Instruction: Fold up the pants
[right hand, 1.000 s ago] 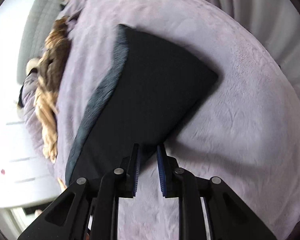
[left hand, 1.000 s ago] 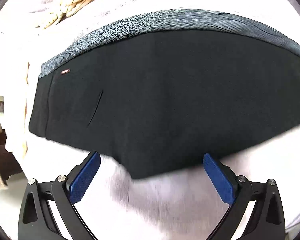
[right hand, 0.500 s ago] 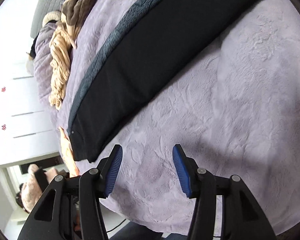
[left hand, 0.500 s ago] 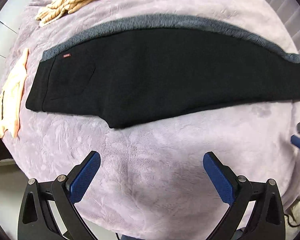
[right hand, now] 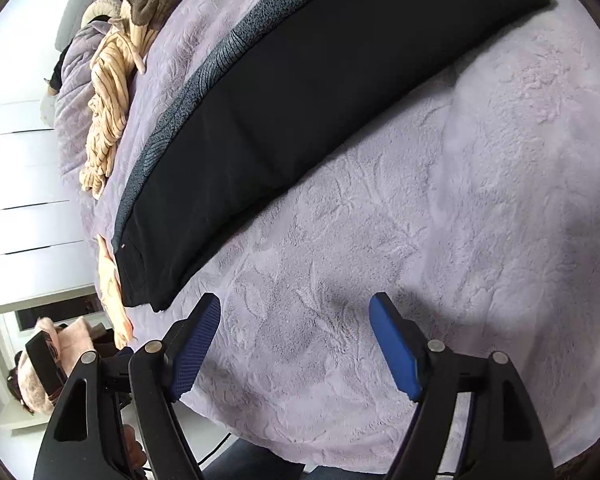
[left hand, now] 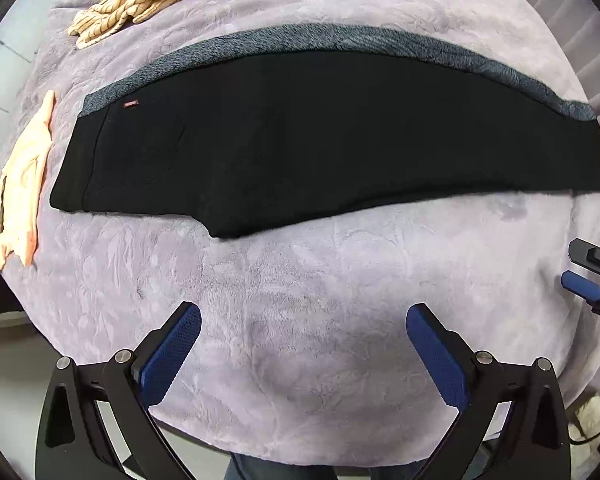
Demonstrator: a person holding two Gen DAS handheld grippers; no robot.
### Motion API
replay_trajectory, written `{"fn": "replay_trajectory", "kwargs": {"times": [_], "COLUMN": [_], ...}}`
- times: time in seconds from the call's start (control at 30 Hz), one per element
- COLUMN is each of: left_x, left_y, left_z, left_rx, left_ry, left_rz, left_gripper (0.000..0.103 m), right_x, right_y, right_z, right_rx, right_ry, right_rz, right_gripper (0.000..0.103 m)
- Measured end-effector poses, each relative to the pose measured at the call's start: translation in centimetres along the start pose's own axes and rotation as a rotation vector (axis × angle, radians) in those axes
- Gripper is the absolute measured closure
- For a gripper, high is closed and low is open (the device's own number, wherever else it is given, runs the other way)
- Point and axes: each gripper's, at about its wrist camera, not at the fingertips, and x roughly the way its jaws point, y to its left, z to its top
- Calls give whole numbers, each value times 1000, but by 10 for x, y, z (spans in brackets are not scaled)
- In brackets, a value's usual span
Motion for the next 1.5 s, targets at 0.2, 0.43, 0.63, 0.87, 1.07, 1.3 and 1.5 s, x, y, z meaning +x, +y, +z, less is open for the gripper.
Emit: {"fn": "replay_trajectory", "kwargs": {"times": [0.2,0.43,0.63,0.87,1.07,1.3,1.5], "left_x": [-3,-3,-4,2,3,4,6], "left_y": [-18,-15,-17,-25,-22,-25,-25], "left_z": [1,6,10,8,10,8,8], "left_rx": [96,63,68,104,89,100,98], "left_ry": [-24,-9,-15,10,12,12,17], "left_rz": [30,17,28,42,48,51,41], "left_gripper": [0,0,0,0,0,0,0], "right_x": [20,36,39,38,41,40,37], "right_y": [-1,5,11,-1,-1,-1,-5], "right_z": [-9,-18,-13,-8,-4,-4,-1], "right_rx": [-2,-23,-60,-6,-11,-9,6], "right_ry": [76,125,151,146,162,166,152], "right_rz": [-81,-122,-140,-109,-114,-108,-83], "right_gripper": [23,23,23,23,23,23,23]}}
